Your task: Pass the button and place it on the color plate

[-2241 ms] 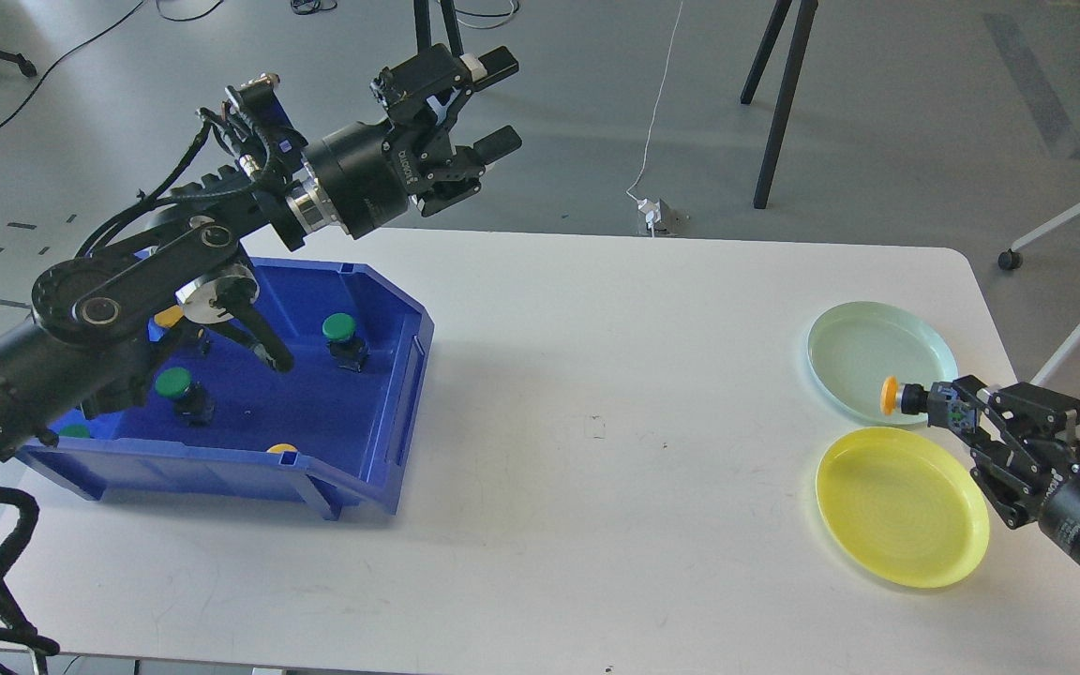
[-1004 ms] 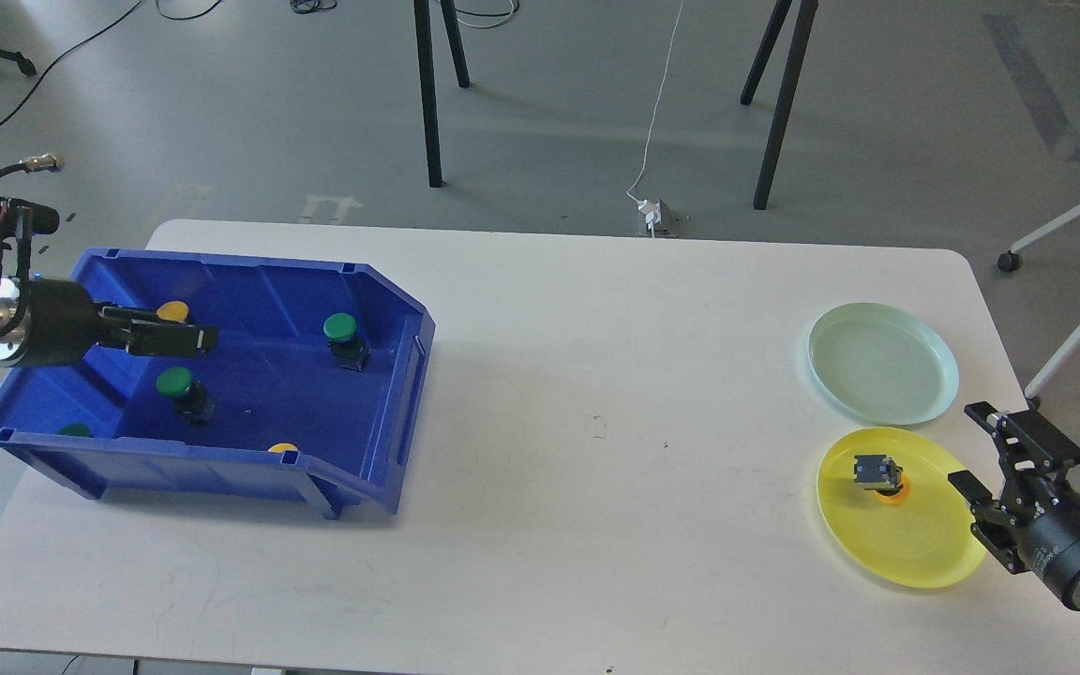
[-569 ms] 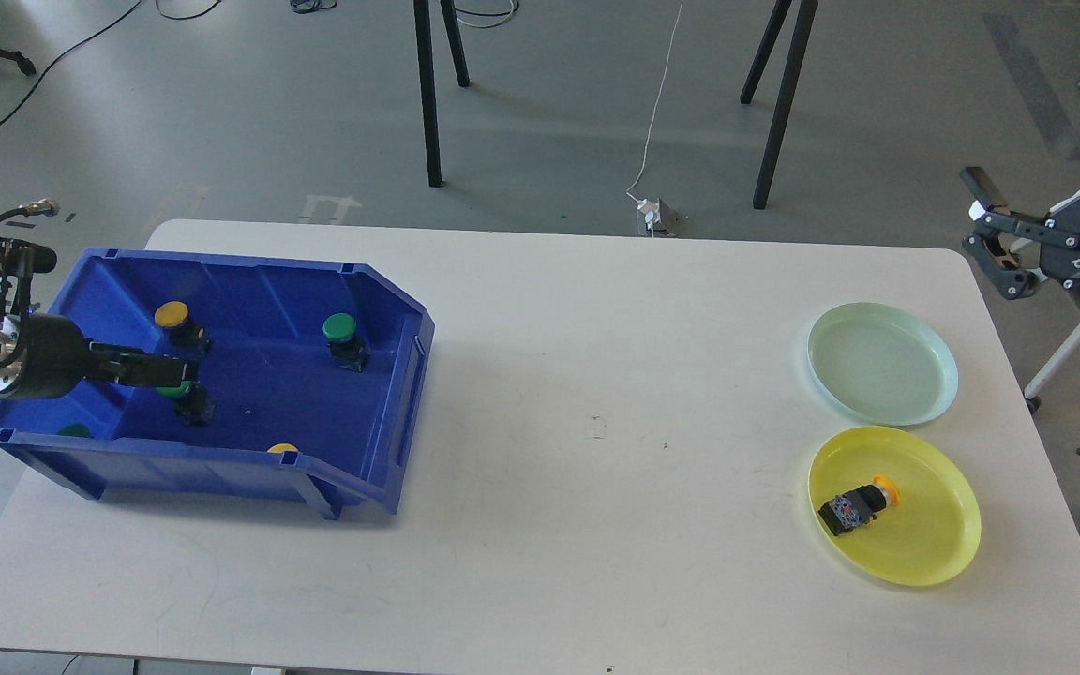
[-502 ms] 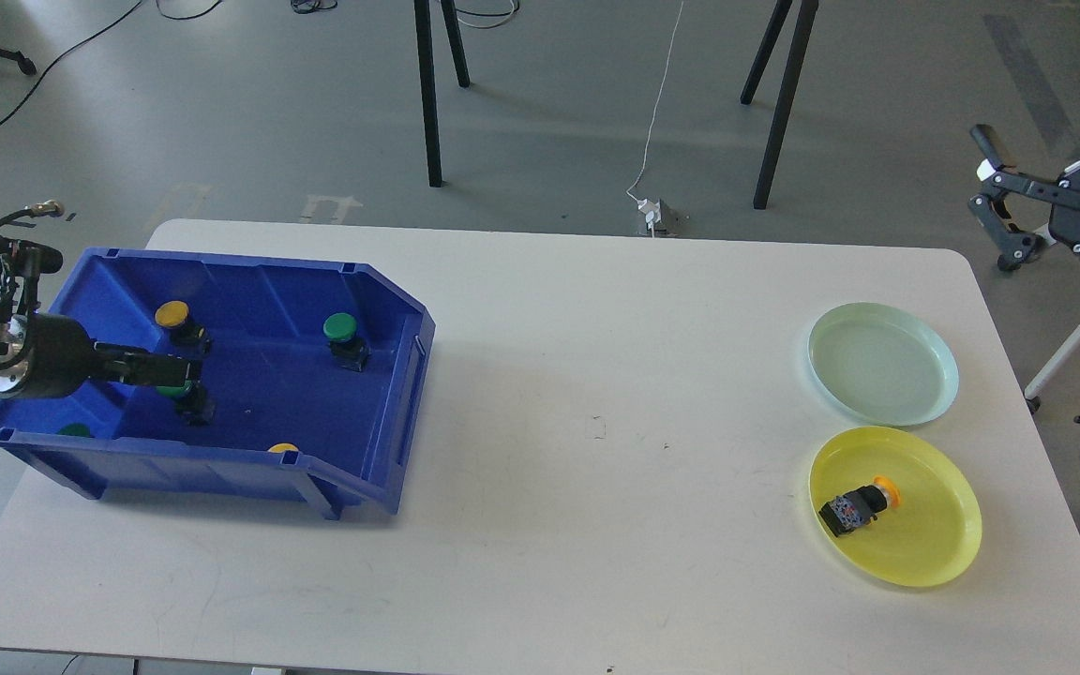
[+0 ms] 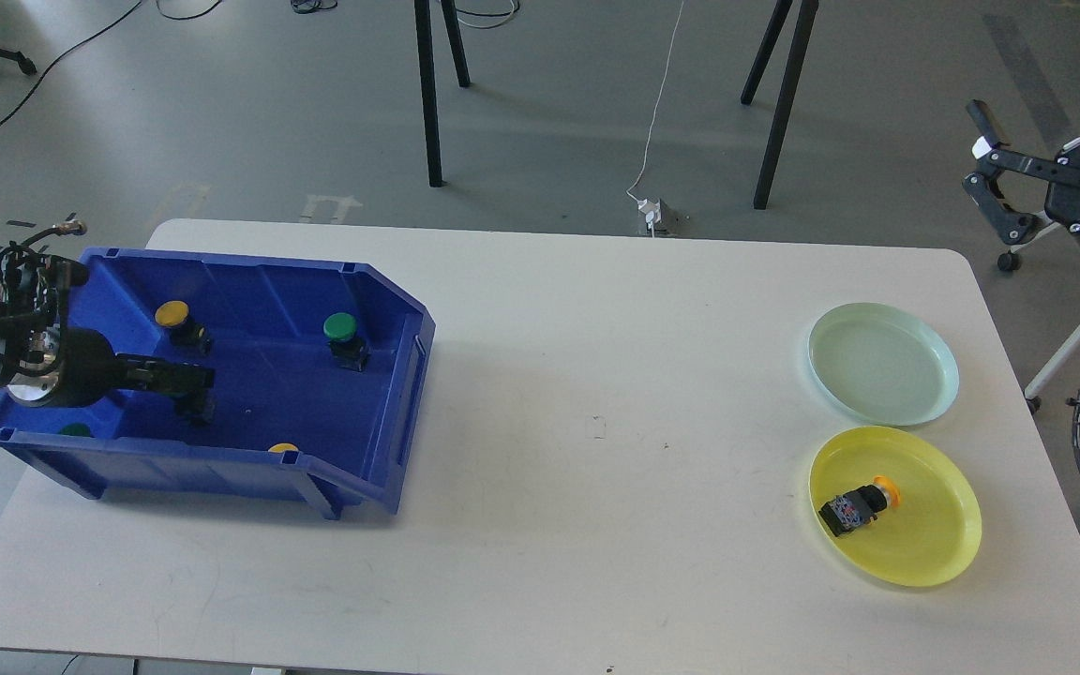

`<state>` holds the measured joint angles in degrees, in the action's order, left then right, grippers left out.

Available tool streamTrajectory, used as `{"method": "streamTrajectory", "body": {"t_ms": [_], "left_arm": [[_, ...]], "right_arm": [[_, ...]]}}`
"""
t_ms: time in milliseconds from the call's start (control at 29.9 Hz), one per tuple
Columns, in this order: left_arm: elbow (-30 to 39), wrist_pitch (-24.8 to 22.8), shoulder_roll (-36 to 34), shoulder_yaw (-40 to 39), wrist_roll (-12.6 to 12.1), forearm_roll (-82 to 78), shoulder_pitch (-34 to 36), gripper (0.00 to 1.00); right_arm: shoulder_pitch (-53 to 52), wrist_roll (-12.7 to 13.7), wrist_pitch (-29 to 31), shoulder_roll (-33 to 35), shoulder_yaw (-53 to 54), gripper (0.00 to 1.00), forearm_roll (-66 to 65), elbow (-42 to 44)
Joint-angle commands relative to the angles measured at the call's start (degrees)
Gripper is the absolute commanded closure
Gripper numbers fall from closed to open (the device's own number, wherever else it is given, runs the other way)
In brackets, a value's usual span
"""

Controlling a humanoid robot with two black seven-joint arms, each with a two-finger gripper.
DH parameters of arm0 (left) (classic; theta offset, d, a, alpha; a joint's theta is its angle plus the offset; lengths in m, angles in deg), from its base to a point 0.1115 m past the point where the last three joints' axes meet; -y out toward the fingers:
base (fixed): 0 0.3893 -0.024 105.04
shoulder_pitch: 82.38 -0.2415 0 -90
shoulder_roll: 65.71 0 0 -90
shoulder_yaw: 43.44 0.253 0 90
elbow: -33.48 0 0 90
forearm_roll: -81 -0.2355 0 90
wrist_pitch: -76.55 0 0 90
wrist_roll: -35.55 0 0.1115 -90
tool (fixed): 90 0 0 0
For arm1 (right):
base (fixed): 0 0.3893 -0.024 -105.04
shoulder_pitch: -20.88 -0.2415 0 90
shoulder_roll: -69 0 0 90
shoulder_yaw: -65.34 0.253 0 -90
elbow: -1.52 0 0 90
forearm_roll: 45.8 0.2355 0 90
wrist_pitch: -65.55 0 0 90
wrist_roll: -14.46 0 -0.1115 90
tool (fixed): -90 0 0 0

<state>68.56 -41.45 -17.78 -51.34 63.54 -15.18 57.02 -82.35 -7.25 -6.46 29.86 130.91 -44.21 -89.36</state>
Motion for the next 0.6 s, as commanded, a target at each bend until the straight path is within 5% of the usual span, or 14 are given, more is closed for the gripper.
{"method": "streamTrajectory", "body": {"t_ms": [0, 335, 569], "left_arm": [[-0.72, 0.00, 1.02, 0.00, 0.01, 0.03, -0.01, 0.04], [-5.99, 0.00, 4.45, 0.87, 0.01, -0.15, -0.10, 0.03], [-7.40, 0.00, 4.54, 4.04, 0.01, 0.55, -0.10, 0.15]], "right_arm": [[0.05, 0.00, 0.03, -0.06, -0.10, 0.05, 0.00, 0.00], [1.01, 0.00, 0.38, -0.06, -0.01, 0.05, -0.09, 0.00], [1.45, -0.09, 0.38, -0.33, -0.10, 0.05, -0.09, 0.00]]}}
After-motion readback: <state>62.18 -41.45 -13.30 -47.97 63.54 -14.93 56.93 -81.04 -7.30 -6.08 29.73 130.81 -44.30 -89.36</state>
